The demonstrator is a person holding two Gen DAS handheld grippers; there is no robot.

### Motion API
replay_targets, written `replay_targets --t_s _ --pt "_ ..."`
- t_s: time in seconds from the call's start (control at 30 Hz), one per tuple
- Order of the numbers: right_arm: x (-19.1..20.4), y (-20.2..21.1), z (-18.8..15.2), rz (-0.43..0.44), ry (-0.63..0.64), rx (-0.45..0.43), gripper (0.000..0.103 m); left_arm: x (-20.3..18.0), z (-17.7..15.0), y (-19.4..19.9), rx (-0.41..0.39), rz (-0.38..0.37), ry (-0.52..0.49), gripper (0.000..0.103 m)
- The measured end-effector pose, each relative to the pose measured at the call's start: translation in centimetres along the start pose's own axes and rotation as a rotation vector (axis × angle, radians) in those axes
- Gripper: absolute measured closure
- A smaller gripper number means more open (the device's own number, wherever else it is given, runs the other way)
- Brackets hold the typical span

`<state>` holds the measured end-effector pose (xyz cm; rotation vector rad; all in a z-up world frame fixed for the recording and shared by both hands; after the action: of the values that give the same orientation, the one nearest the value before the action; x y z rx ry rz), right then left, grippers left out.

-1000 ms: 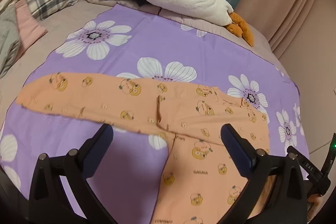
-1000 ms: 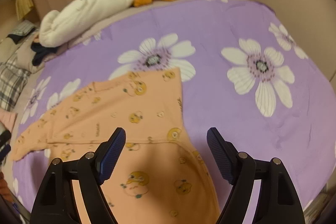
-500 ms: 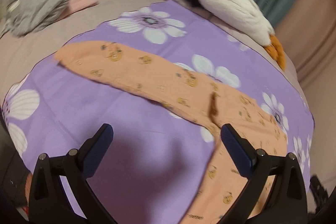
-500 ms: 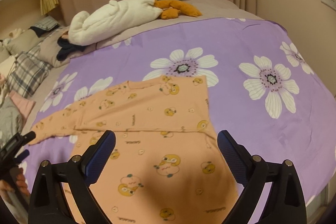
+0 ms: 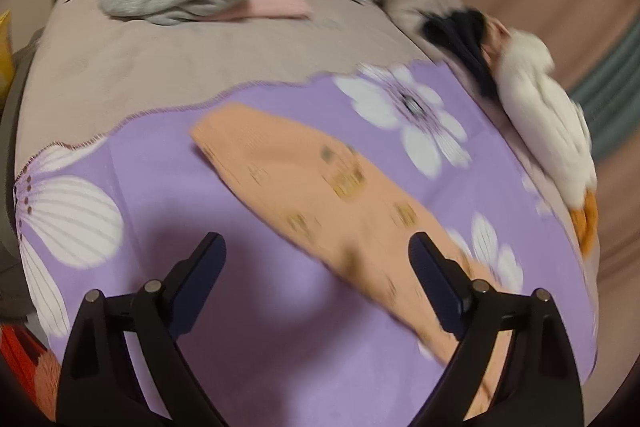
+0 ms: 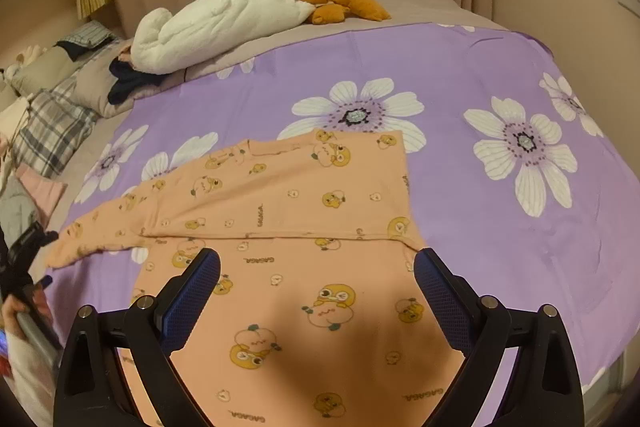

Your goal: Fold small clothes

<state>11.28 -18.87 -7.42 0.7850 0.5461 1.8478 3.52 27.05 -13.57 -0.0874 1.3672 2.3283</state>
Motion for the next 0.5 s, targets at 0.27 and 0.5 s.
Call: replay_targets --t_s 0.27,0.5 --pt "0.7 -1.0 0.4 -0.013 0.015 0.023 0.006 3.2 2.3 -3.5 0.03 0.057 0.12 0.02" --pt "0.8 -1.9 0.6 -0.013 0.003 0.044 0.006 3.4 2.6 -4.3 -0.007 0.022 0.133 0.033"
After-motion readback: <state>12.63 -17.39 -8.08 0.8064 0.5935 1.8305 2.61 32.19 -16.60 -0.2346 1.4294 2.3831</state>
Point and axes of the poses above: each gripper's, at about its wrist camera, not at the fingertips, and y roughly against the way its jaws point, x to its left, z to its top, the point moved 2 cm from there along -y, roughly the way its jaws point, and after that the axes turned 12 degrees about z, right-handed, at the moved point
